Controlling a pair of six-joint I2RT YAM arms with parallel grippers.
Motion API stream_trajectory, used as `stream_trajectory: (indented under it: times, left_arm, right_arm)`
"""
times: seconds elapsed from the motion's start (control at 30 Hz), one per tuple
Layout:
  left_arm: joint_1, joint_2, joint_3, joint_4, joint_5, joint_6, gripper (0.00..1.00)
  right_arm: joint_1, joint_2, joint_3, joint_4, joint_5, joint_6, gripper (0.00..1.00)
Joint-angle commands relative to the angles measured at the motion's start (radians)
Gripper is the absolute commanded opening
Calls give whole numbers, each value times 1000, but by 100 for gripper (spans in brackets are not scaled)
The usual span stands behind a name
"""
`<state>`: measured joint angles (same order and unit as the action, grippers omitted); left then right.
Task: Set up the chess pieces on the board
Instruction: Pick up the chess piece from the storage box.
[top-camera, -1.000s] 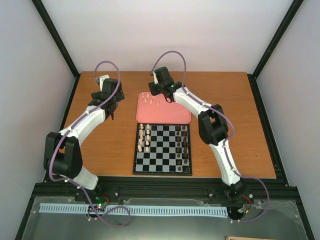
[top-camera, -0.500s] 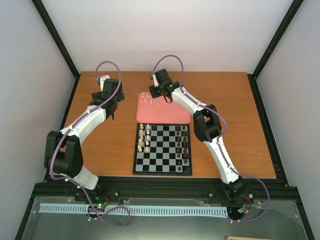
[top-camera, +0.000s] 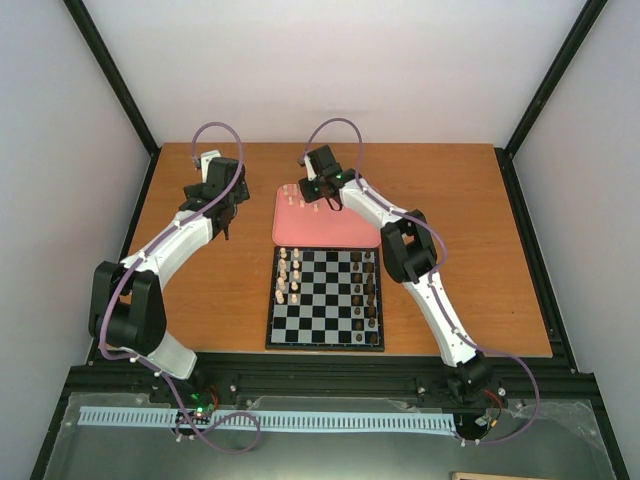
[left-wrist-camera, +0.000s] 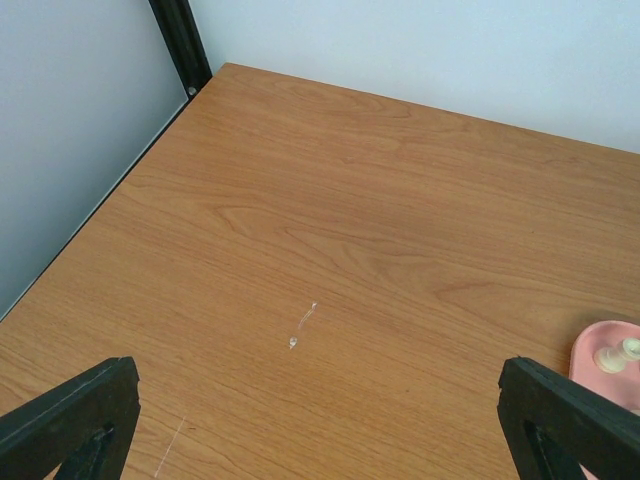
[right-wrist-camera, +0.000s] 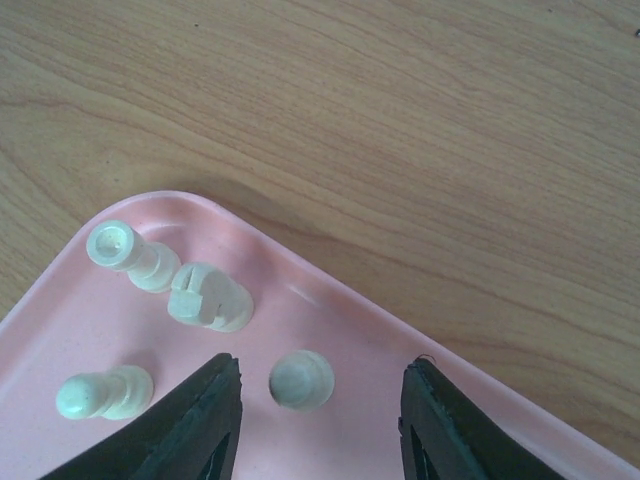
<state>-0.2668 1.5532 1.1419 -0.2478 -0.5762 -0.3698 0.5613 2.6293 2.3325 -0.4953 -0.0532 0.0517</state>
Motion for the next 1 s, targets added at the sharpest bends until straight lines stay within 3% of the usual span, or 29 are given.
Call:
stream_trajectory:
  times: [0.0, 0.57, 0.97]
  left_arm:
    - [-8, 10, 48, -4, -16, 12, 100]
    - [-9, 14, 49, -5, -16, 14, 100]
    - [-9, 9, 45, -2, -14, 13, 100]
  right_arm:
    - [-4, 37, 65, -3, 1, 0, 43]
    - [-6, -17, 53, 5, -27, -21, 6]
    - [48, -473, -465, 265, 29, -61, 4]
